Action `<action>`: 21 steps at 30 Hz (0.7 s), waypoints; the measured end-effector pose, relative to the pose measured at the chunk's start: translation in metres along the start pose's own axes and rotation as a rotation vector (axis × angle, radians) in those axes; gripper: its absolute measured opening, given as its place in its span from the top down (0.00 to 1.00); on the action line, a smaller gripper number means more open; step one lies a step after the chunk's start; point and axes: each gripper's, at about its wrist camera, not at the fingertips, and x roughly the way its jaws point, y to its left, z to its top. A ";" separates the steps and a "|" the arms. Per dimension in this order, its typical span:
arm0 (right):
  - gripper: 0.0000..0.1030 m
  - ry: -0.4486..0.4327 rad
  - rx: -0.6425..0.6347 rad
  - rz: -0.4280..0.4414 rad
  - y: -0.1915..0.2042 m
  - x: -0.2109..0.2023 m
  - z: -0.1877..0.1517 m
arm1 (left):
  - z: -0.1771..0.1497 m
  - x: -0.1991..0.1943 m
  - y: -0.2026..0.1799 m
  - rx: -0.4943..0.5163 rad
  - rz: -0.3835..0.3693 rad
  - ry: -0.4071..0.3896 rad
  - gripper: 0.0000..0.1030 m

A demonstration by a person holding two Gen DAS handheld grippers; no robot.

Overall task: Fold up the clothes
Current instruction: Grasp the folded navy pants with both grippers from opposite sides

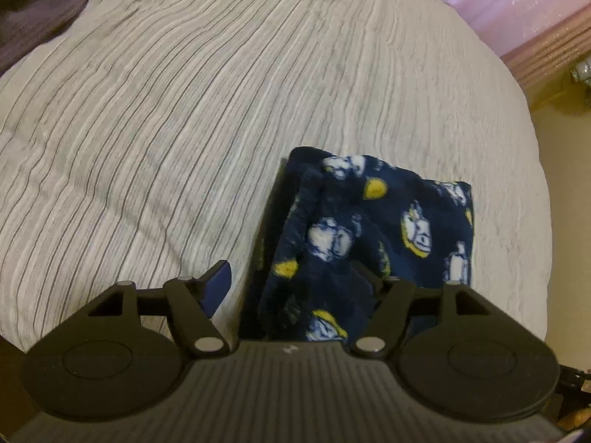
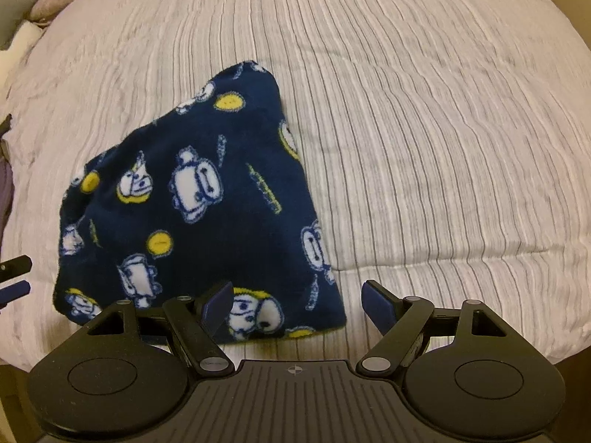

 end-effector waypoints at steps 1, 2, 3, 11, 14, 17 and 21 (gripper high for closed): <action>0.23 -0.001 0.003 -0.003 -0.001 0.001 0.001 | 0.001 0.004 0.002 -0.006 -0.008 0.006 0.37; 0.23 -0.004 0.006 -0.005 -0.002 0.002 0.001 | 0.001 0.007 0.004 -0.013 -0.020 0.010 0.36; 0.23 -0.008 0.010 -0.005 -0.004 0.003 0.002 | 0.000 0.011 0.006 -0.021 -0.033 0.014 0.36; 0.23 -0.088 0.134 0.151 -0.032 0.023 0.021 | 0.001 0.040 0.018 -0.048 -0.175 0.013 0.30; 0.23 -0.108 0.161 0.202 -0.038 0.035 0.033 | 0.005 0.056 0.025 -0.053 -0.208 0.026 0.28; 0.23 -0.128 0.143 0.236 -0.041 0.048 0.043 | 0.006 0.074 0.035 -0.065 -0.233 0.049 0.28; 0.22 -0.130 0.124 0.306 -0.046 0.072 0.050 | 0.004 0.097 0.050 -0.127 -0.306 0.070 0.27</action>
